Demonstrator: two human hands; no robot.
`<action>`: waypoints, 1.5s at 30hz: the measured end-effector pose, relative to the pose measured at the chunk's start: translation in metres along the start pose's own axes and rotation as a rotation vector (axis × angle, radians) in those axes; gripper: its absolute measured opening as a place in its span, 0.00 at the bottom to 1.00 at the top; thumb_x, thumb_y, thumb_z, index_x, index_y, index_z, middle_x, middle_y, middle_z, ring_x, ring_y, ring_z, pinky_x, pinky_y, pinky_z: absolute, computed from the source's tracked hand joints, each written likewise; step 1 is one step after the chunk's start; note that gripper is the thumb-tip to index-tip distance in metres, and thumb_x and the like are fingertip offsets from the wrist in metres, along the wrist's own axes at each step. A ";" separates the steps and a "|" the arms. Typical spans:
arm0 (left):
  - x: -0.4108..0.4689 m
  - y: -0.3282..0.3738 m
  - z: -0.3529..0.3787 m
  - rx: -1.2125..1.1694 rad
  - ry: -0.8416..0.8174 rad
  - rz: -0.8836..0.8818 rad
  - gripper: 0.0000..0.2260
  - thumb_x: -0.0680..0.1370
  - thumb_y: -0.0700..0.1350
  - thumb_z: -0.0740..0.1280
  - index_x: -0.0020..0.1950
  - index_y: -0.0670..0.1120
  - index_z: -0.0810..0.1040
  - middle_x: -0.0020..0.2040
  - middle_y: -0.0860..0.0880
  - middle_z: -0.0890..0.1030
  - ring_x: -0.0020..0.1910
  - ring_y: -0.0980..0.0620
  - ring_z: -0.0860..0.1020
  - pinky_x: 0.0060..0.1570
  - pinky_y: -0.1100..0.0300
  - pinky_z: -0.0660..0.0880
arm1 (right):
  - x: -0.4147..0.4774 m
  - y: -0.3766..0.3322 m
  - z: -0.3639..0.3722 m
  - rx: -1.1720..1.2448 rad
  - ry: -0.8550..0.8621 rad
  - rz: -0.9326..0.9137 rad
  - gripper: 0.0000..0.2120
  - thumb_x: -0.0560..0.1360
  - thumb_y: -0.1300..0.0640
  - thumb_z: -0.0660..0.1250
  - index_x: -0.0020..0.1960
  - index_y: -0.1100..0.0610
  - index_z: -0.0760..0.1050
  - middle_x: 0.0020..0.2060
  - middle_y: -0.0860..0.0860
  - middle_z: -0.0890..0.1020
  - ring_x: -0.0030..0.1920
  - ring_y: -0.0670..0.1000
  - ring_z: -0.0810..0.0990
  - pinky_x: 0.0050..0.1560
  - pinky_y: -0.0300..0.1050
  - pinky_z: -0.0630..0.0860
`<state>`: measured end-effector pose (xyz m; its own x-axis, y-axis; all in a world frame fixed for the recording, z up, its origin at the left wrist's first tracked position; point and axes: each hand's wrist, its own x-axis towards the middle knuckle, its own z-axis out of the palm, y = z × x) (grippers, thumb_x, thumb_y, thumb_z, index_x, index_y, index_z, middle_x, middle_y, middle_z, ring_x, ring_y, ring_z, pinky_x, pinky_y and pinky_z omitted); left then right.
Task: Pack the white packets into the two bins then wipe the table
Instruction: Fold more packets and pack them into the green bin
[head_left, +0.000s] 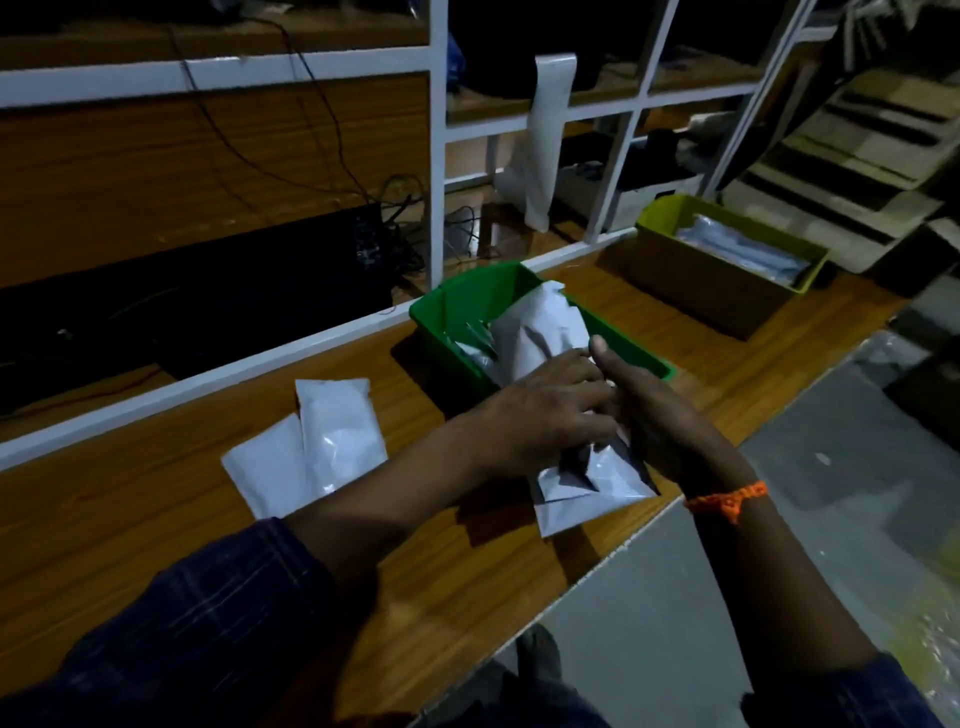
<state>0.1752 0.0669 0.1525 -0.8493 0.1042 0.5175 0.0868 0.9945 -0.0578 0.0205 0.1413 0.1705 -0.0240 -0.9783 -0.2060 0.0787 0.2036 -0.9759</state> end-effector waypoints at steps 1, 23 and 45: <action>0.008 -0.006 0.010 -0.011 0.047 0.005 0.04 0.75 0.35 0.71 0.47 0.42 0.82 0.47 0.41 0.81 0.52 0.41 0.76 0.55 0.47 0.71 | 0.003 -0.002 -0.011 -0.031 0.026 -0.011 0.16 0.79 0.44 0.64 0.52 0.55 0.82 0.35 0.54 0.82 0.35 0.51 0.83 0.31 0.41 0.77; 0.057 -0.098 0.105 -0.533 0.321 -1.465 0.29 0.73 0.62 0.71 0.67 0.47 0.68 0.59 0.49 0.73 0.54 0.51 0.75 0.47 0.57 0.76 | 0.112 -0.016 -0.164 -0.277 0.178 0.087 0.04 0.76 0.67 0.65 0.49 0.65 0.77 0.35 0.61 0.79 0.26 0.51 0.75 0.27 0.39 0.68; 0.047 -0.155 0.152 -0.032 -0.381 -0.681 0.21 0.75 0.40 0.64 0.68 0.49 0.73 0.56 0.44 0.79 0.58 0.39 0.74 0.45 0.50 0.74 | 0.134 -0.044 -0.204 -1.083 0.081 -0.116 0.17 0.68 0.49 0.78 0.50 0.53 0.75 0.45 0.48 0.80 0.46 0.50 0.78 0.44 0.41 0.76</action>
<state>0.0423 -0.0834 0.0562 -0.8406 -0.5323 0.1003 -0.5080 0.8390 0.1952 -0.1895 0.0100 0.1707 -0.0433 -0.9963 -0.0742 -0.8461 0.0760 -0.5275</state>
